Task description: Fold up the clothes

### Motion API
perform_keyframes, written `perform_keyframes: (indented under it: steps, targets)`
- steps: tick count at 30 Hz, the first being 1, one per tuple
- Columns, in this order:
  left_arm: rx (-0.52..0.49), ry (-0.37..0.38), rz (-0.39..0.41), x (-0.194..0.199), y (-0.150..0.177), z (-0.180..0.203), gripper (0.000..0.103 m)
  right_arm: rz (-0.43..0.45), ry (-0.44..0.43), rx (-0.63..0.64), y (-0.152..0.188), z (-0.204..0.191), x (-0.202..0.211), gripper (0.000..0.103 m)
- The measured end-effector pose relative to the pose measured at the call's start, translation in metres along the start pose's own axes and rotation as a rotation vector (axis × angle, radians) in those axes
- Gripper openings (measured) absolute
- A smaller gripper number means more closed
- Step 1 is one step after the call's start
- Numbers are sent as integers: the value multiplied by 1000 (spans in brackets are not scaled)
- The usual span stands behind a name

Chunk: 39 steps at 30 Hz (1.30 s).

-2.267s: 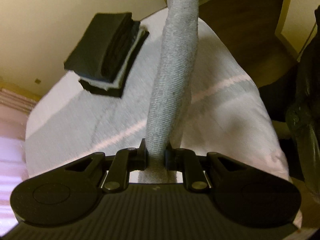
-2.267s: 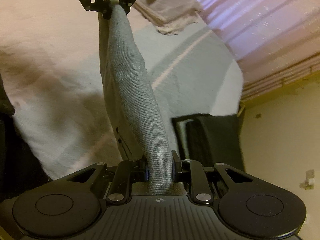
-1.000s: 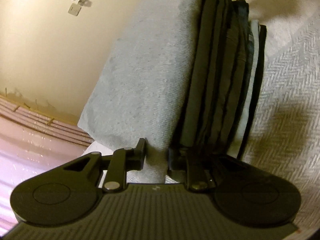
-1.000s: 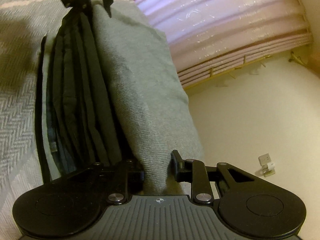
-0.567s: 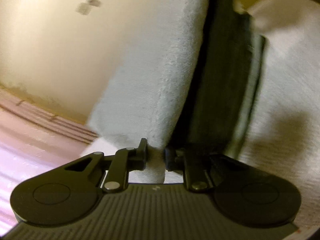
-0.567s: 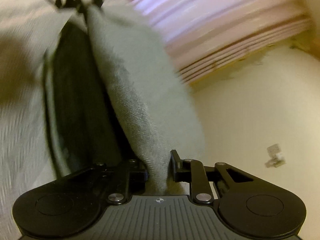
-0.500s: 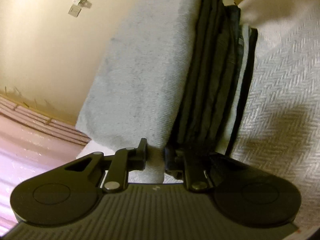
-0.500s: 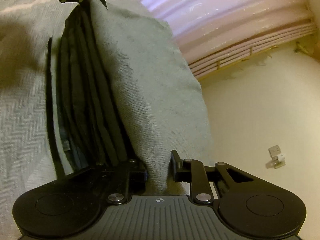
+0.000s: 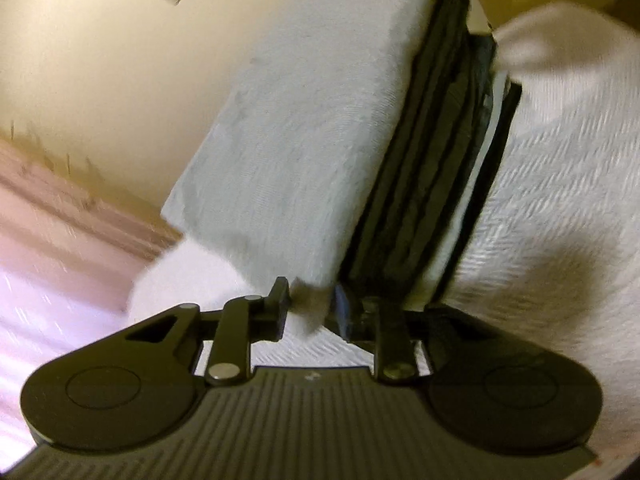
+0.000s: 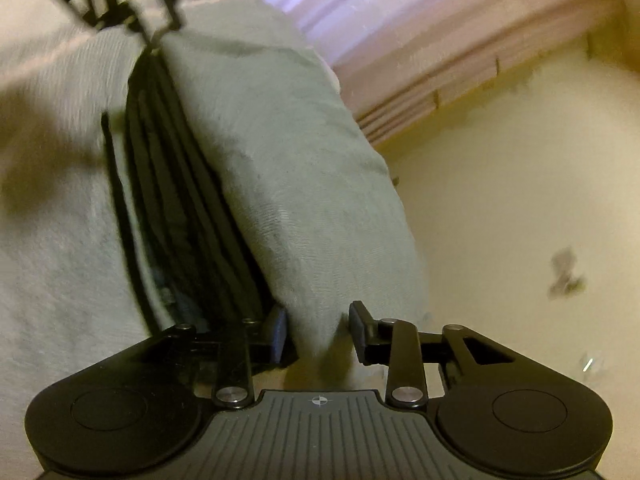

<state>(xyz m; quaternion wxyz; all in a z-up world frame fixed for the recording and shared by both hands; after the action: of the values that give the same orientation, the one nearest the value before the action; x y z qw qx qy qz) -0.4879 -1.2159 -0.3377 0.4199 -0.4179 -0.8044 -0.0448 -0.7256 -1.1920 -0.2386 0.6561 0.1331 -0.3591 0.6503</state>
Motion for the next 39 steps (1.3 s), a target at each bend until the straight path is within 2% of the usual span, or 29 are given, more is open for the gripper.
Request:
perform_keyframes:
  steps: [6, 11, 13, 15, 18, 26, 27, 28, 31, 33, 37, 39]
  targets:
    - [277, 101, 7, 34, 0, -42, 24, 48, -175, -328, -27, 49, 39, 30]
    - [460, 196, 15, 12, -22, -65, 24, 31, -351, -538, -47, 61, -5, 30]
    - [481, 238, -27, -8, -22, -59, 24, -37, -417, -586, -34, 46, -27, 29]
    - [483, 262, -52, -24, -16, -48, 24, -35, -434, -609, -21, 34, -28, 29]
    - [489, 290, -69, -28, -11, -39, 24, -46, -437, -566, -10, 17, -25, 30]
    - [521, 296, -103, -19, -15, -42, 25, -70, -485, -579, -18, 31, -32, 31]
    - [539, 301, -113, -16, -13, -41, 25, -72, -488, -594, -17, 34, -29, 34]
    - [563, 308, -122, -12, -11, -41, 25, -76, -488, -619, -17, 38, -24, 41]
    - [685, 329, -153, 6, -3, -44, 35, -72, -486, -692, -27, 41, -17, 61]
    - [771, 355, -168, 20, 6, -39, 58, -69, -494, -743, -26, 42, -4, 63]
    - [919, 391, -212, 54, 28, -21, 75, -110, -535, -885, -11, 34, 21, 69]
    - [981, 401, -240, 68, 38, -11, 91, -137, -568, -963, -2, 30, 33, 70]
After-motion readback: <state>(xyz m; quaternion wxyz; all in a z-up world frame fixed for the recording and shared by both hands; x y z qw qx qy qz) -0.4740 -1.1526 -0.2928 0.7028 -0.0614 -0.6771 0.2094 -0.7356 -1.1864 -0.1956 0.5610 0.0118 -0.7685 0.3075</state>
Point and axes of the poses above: each gripper's, at about its wrist camera, not at the fingertips, and x roughly against the way its jaws point, z to its right, y to its underside, the point moved 10 cm from there along -x, roughly the way its jaws point, and after that the axes turned 13 degrees about -z, right-handed, at the moved point
